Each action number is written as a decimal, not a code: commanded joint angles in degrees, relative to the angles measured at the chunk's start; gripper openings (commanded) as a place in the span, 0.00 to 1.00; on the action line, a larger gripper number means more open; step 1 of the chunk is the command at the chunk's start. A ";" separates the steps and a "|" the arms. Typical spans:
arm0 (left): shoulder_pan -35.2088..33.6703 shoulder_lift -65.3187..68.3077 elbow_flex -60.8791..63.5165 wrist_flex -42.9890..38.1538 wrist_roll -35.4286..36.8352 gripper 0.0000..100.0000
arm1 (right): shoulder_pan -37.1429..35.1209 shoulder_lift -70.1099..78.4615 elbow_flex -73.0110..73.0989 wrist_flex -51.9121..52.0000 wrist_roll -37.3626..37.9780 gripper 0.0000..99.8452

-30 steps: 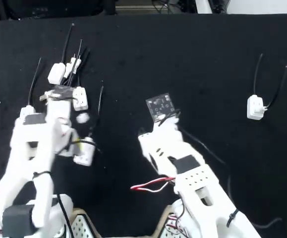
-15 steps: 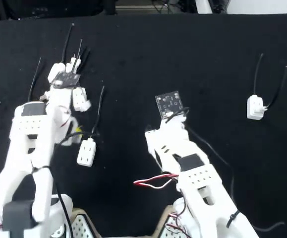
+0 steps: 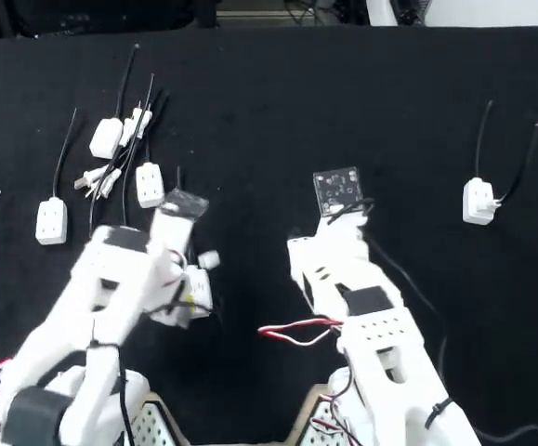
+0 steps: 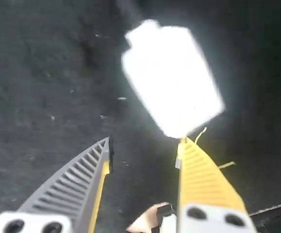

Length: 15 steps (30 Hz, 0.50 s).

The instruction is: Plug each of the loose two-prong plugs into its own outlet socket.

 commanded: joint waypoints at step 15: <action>-0.22 3.34 -5.93 -26.90 10.90 0.22 | 1.32 -1.63 -3.65 0.09 -0.53 0.24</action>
